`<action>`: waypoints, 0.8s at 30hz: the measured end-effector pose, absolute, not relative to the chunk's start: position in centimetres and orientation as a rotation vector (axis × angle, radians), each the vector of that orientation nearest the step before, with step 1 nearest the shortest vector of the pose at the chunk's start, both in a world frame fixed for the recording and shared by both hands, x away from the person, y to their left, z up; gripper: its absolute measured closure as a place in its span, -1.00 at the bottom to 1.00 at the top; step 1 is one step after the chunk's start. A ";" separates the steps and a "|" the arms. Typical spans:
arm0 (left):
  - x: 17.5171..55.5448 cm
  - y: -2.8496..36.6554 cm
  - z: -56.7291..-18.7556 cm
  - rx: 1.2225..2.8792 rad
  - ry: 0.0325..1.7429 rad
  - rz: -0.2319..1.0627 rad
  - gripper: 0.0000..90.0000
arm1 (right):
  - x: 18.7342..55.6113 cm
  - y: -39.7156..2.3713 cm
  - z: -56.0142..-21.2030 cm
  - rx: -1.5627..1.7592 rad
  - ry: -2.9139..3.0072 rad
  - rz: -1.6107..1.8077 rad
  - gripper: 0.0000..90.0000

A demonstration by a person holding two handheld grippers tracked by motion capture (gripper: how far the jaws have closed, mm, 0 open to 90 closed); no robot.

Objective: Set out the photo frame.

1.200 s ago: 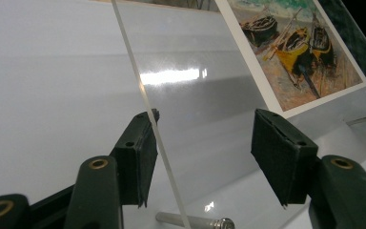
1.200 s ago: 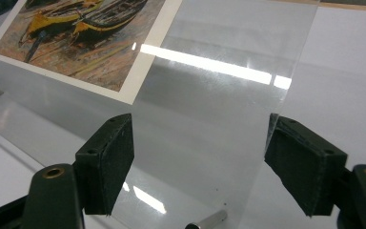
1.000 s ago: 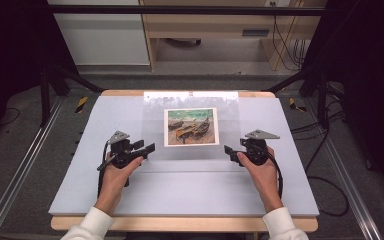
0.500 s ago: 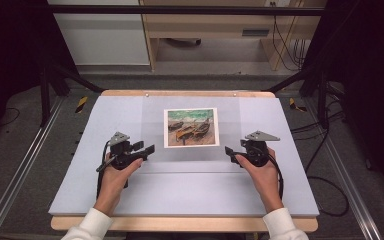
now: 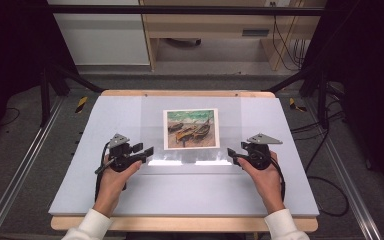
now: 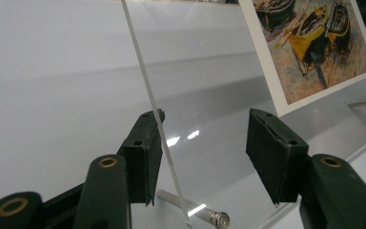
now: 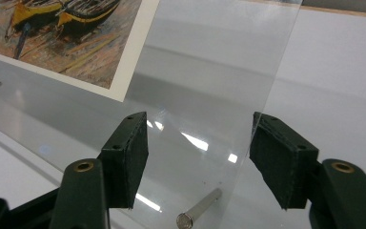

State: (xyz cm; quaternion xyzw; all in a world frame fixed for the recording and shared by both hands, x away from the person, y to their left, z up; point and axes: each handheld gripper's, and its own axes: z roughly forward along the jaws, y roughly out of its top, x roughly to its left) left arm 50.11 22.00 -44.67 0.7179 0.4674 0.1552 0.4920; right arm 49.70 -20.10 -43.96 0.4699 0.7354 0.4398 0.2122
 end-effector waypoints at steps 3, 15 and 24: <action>50.0 22.0 -44.6 1.744 1.137 0.378 0.05 | 49.5 -20.3 -43.9 1.307 2.042 1.219 -0.07; 49.6 22.3 -44.5 1.755 1.137 0.365 0.14 | 48.9 -20.4 -43.9 1.321 2.032 1.218 0.04; 49.0 22.3 -44.4 1.779 1.129 0.385 0.18 | 48.4 -20.5 -43.9 1.307 2.035 1.202 0.13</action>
